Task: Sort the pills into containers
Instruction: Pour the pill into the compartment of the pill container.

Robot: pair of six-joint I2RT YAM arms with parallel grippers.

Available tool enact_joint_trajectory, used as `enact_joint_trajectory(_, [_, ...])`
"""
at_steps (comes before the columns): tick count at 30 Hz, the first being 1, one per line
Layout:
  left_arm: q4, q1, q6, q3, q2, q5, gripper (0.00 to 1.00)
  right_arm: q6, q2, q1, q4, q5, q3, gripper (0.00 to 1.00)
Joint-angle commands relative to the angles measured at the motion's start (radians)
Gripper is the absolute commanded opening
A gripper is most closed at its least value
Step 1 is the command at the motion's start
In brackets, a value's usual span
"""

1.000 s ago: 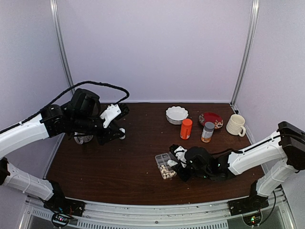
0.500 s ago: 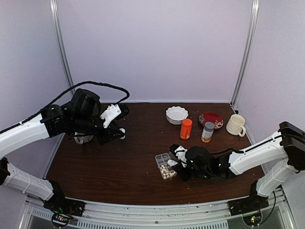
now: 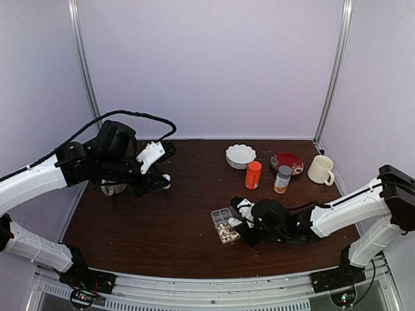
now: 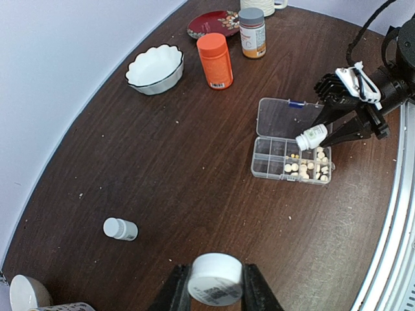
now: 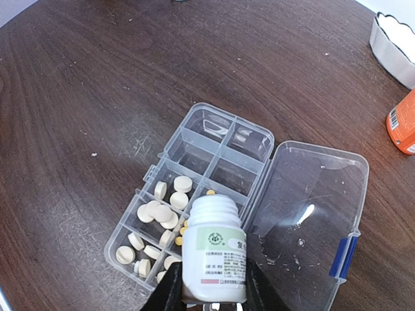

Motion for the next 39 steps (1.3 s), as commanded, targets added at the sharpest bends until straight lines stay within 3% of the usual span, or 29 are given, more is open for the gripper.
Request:
enact_joint_trajectory(1, [0.001, 0.007, 0.012, 0.022, 0.007, 0.010, 0.00, 0.001, -0.022, -0.005, 0.046, -0.003, -0.012, 0.00])
enact_joint_trajectory(5, [0.000, 0.007, 0.013, 0.023, 0.008, 0.009, 0.00, -0.002, 0.004, -0.007, -0.030, 0.016, 0.033, 0.00])
enact_joint_trajectory(8, [0.000, 0.007, 0.013, 0.024, 0.009, 0.010, 0.00, 0.005, -0.016, -0.007, 0.043, -0.005, -0.007, 0.00])
enact_joint_trajectory(11, [0.000, 0.007, 0.012, 0.024, 0.011, 0.012, 0.00, -0.004, 0.008, -0.008, -0.048, 0.020, 0.041, 0.00])
enact_joint_trajectory(15, [0.000, 0.007, 0.012, 0.025, 0.012, 0.014, 0.00, 0.004, -0.020, -0.008, 0.032, 0.014, -0.010, 0.00])
enact_joint_trajectory(18, [0.000, 0.007, 0.011, 0.025, 0.012, 0.014, 0.00, -0.001, 0.013, -0.007, -0.060, 0.031, 0.043, 0.00])
enact_joint_trajectory(21, [-0.001, 0.007, 0.011, 0.025, 0.012, 0.014, 0.00, 0.005, -0.018, -0.009, 0.049, -0.011, -0.015, 0.00])
enact_joint_trajectory(24, [-0.001, 0.007, 0.011, 0.025, 0.012, 0.014, 0.00, 0.002, 0.012, -0.009, -0.049, 0.017, 0.039, 0.00])
enact_joint_trajectory(28, [-0.001, 0.007, 0.013, 0.027, 0.014, 0.015, 0.00, 0.004, -0.010, -0.009, 0.015, 0.002, 0.002, 0.00])
enact_joint_trajectory(31, [-0.003, 0.007, 0.013, 0.027, 0.015, 0.016, 0.00, -0.005, 0.001, -0.010, -0.049, 0.020, 0.037, 0.00])
enact_joint_trajectory(34, [-0.003, 0.007, 0.012, 0.028, 0.015, 0.018, 0.00, -0.003, -0.032, -0.010, 0.034, 0.005, -0.015, 0.00])
enact_joint_trajectory(37, [-0.003, 0.007, 0.011, 0.028, 0.016, 0.018, 0.00, -0.013, 0.008, -0.009, -0.075, 0.030, 0.048, 0.00])
enact_joint_trajectory(39, [-0.003, 0.007, 0.012, 0.028, 0.017, 0.022, 0.00, -0.009, -0.013, -0.009, -0.027, -0.006, 0.024, 0.00])
